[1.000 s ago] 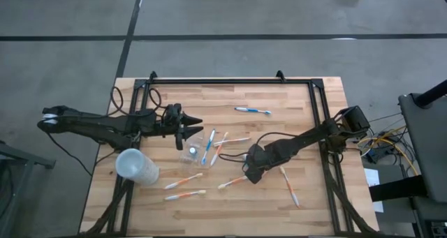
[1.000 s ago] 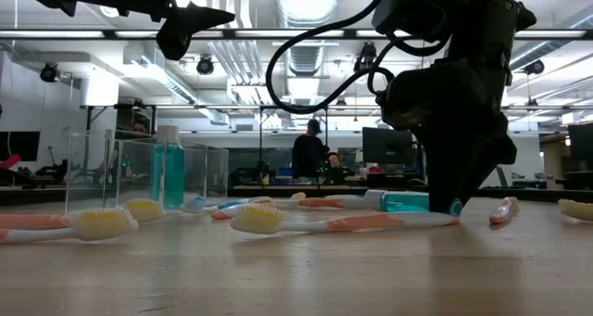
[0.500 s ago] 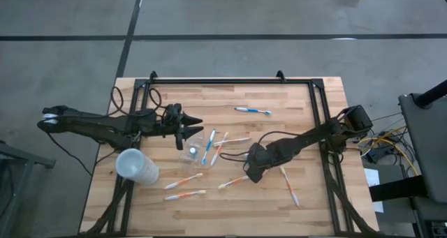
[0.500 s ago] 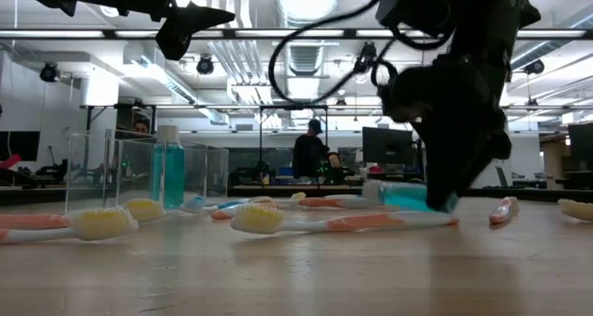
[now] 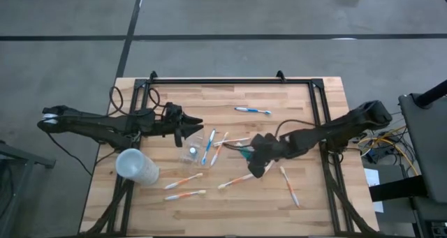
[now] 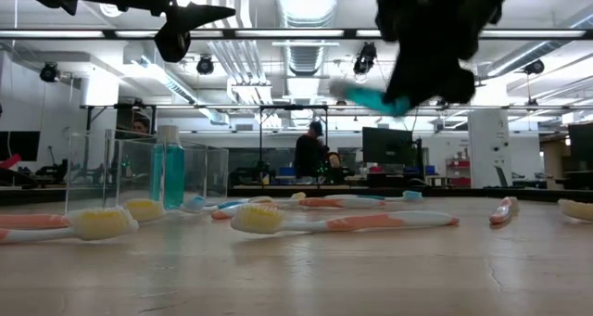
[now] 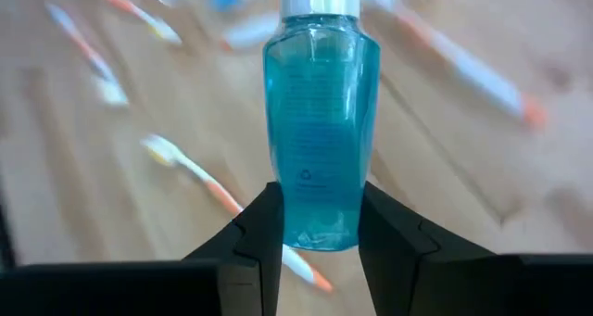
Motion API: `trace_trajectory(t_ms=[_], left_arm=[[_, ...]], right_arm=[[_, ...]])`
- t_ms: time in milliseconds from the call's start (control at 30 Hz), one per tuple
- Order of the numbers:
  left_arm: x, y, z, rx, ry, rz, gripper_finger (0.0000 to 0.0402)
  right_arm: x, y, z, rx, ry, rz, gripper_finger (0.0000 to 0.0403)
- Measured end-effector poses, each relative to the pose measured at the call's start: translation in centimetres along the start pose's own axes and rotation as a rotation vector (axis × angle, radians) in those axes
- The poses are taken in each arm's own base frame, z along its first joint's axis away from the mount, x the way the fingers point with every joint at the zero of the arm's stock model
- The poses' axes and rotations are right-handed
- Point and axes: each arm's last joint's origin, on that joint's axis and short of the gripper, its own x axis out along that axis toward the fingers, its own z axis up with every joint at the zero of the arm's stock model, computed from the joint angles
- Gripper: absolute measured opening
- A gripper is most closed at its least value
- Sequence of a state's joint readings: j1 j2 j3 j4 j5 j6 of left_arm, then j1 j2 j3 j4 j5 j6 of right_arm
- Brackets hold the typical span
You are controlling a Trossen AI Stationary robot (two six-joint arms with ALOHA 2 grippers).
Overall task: Pick & Place toothbrushing station
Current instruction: Put the mouthwash bottle into the transparent organizer
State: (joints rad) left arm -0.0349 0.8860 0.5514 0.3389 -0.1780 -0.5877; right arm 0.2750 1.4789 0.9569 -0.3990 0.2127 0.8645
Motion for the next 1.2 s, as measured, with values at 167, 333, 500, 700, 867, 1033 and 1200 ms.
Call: trace_trajectory(t_ms=[167,333,500,700,867,1033,1200], left_arm=[[0.0,0.0,0.0,-0.017,0.009,-0.009,0.0168],[0.0,-0.2,-0.2,-0.020,0.059,-0.073,0.0167],[0.0,-0.3,-0.3,-0.021,0.093,-0.118,0.0161],[0.0,-0.5,-0.3,-0.010,0.173,-0.120,0.0150],[0.2,-1.6,1.3,0.040,0.347,-0.004,0.0145],[1.3,-3.2,3.4,0.101,0.413,0.039,0.0145],[3.4,-4.6,4.7,0.129,0.445,0.014,0.0145]], right_arm=[[-2.6,0.9,1.5,-0.119,-0.143,0.143,0.0103],[-4.0,1.4,2.3,-0.167,-0.233,0.214,0.0108],[-3.9,1.5,2.4,-0.167,-0.241,0.221,0.0109],[-2.5,1.7,2.1,-0.175,-0.215,0.210,0.0110],[-1.6,2.2,2.2,-0.190,-0.228,0.247,0.0111],[-1.4,2.5,2.6,-0.204,-0.253,0.260,0.0111],[-1.6,3.2,3.2,-0.236,-0.266,0.263,0.0111]])
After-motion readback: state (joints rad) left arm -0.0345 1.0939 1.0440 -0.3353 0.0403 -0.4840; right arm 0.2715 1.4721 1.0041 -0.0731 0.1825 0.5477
